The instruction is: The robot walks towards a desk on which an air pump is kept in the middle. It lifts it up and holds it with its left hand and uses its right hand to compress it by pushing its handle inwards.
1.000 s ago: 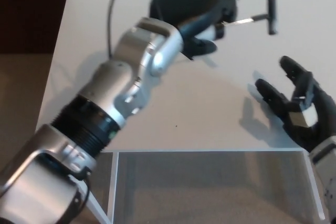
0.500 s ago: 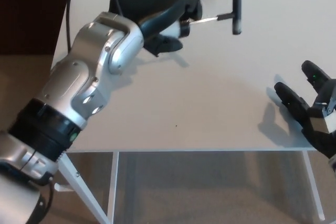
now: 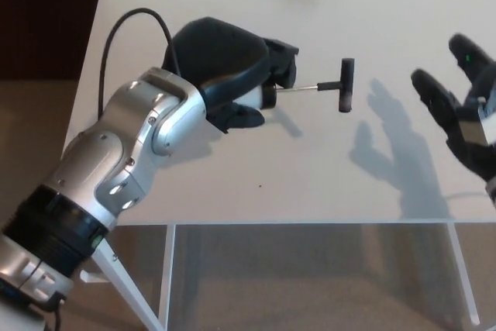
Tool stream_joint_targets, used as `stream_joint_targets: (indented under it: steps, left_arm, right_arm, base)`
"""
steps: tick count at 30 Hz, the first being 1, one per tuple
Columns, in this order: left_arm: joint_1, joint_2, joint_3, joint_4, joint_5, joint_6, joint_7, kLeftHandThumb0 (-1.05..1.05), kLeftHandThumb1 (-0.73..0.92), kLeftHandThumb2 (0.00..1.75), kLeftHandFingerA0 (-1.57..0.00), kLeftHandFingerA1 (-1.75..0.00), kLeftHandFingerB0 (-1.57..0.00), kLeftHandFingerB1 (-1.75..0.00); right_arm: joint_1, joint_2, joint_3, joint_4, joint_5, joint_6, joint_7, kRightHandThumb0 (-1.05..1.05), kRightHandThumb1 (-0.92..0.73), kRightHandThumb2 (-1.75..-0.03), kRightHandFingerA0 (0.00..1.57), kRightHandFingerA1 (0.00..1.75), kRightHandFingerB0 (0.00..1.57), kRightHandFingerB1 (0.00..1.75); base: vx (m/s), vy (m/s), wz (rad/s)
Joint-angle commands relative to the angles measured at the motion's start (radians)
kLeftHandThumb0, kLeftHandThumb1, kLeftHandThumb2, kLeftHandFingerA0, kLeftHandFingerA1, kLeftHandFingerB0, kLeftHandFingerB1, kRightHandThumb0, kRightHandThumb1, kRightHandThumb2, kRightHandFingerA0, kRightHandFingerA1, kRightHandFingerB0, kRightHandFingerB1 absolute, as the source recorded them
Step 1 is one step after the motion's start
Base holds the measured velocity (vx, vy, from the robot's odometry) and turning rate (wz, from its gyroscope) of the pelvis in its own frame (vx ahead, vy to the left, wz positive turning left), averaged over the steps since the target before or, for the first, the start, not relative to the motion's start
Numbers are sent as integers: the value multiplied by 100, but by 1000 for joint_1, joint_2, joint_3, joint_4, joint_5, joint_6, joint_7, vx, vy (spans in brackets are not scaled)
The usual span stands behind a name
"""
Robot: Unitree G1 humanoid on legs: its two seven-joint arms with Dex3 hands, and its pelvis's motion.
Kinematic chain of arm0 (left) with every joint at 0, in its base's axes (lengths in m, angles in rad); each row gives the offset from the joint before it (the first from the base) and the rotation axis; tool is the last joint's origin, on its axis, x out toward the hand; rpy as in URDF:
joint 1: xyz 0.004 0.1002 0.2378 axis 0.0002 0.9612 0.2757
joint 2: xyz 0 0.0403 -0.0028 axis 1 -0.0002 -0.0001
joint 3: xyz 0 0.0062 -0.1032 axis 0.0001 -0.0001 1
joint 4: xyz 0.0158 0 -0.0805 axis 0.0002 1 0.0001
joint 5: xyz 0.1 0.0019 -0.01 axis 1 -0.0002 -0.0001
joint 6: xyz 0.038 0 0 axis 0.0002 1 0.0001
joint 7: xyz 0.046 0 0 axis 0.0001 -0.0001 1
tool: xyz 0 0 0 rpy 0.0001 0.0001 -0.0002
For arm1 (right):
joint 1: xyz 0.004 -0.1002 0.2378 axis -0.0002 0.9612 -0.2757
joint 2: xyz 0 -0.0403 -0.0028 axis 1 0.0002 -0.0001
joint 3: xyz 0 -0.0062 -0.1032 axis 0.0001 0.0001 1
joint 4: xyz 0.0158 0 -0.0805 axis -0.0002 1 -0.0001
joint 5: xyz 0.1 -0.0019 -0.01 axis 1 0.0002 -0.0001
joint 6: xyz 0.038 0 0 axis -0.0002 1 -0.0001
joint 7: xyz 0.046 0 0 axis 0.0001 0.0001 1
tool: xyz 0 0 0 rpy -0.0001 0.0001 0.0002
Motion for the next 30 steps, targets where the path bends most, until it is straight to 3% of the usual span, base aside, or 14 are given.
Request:
stream_joint_targets:
  steps: [1, 2, 3, 4, 8, 10, 11, 13, 14, 17, 20, 23, 26, 30]
  left_arm:
    - [18, -10, -22, -14, 8, -27, -10, -31, 75, 66, -77, -152, -67, -71]
    - [17, -13, -26, -17, 12, -20, -21, -31, 79, 67, -76, -151, -65, -67]
    - [18, -15, -28, -18, 14, -16, -27, -31, 79, 67, -76, -151, -65, -67]
    - [23, -22, -30, -23, 14, -11, -25, -30, 80, 66, -77, -162, -66, -78]
    - [30, -41, -29, -29, 9, -1, -23, -31, 83, 68, -76, -160, -67, -78]
    - [27, -48, -31, -33, 8, 8, -44, -32, 88, 72, -75, -155, -69, -69]
    - [26, -51, -29, -34, 3, 10, -53, -31, 90, 72, -74, -151, -71, -70]
    - [26, -54, -27, -34, 0, 12, -58, -31, 90, 72, -74, -151, -71, -70]
    - [28, -59, -22, -37, -3, 10, -59, -31, 88, 70, -75, -152, -69, -76]
    - [25, -65, -21, -35, 4, 14, -55, -30, 82, 65, -80, -153, -70, -78]
    - [20, -73, -29, -35, 23, 23, -57, -31, 73, 66, -79, -155, -69, -81]
    - [17, -78, -31, -36, 26, 27, -67, -30, 72, 65, -79, -149, -68, -77]
    - [10, -85, -29, -39, 20, 29, -83, -30, 75, 65, -80, -144, -68, -77]
    - [7, -88, -27, -39, 22, 27, -87, -32, 76, 65, -80, -144, -67, -79]
  right_arm:
    - [-86, -5, 24, -32, -16, 54, -64, -76, -74, -112, 5, 42, 4, 30]
    - [-97, 1, 25, -30, -13, 57, -69, -82, -92, -70, 13, 29, 11, 23]
    - [-102, 5, 26, -28, -10, 59, -71, -82, -92, -70, 13, 29, 11, 23]
    - [-109, 12, 34, -21, -13, 60, -71, -85, -77, -111, 6, 38, 11, 28]
    - [-122, 26, 56, 0, -32, 59, -83, -87, -77, -112, 5, 37, 14, 28]
    - [-125, 33, 74, 8, -52, 55, -98, -79, -74, -112, 7, 43, 4, 35]
    - [-123, 42, 80, 10, -54, 52, -102, -86, -80, -89, 13, 38, 8, 26]
    - [-122, 48, 83, 12, -55, 50, -105, -86, -80, -89, 13, 38, 8, 26]
    - [-107, 56, 103, 23, -67, 29, -87, -89, -80, -114, 9, 36, 9, 21]
    - [-102, 67, 95, 43, -46, 33, -68, -89, -77, -111, 8, 31, 9, 22]
    - [-93, 84, 79, 61, -27, 37, -70, -89, -77, -110, 3, 38, 15, 28]
    - [-90, 87, 79, 76, -35, 28, -65, -87, -77, -110, 0, 38, 16, 28]
    - [-92, 92, 68, 96, -41, 23, -84, -81, -72, -108, 11, 45, 1, 37]
    - [-102, 97, 57, 115, -32, 25, -84, -84, -73, -107, 5, 41, 9, 35]
  base:
    - [0, 0, 0]
    - [0, 0, 0]
    - [0, 0, 0]
    - [0, 0, 0]
    - [0, 0, 0]
    - [0, 0, 0]
    - [0, 0, 0]
    - [0, 0, 0]
    - [0, 0, 0]
    - [0, 0, 0]
    - [0, 0, 0]
    - [0, 0, 0]
    - [0, 0, 0]
    - [0, 0, 0]
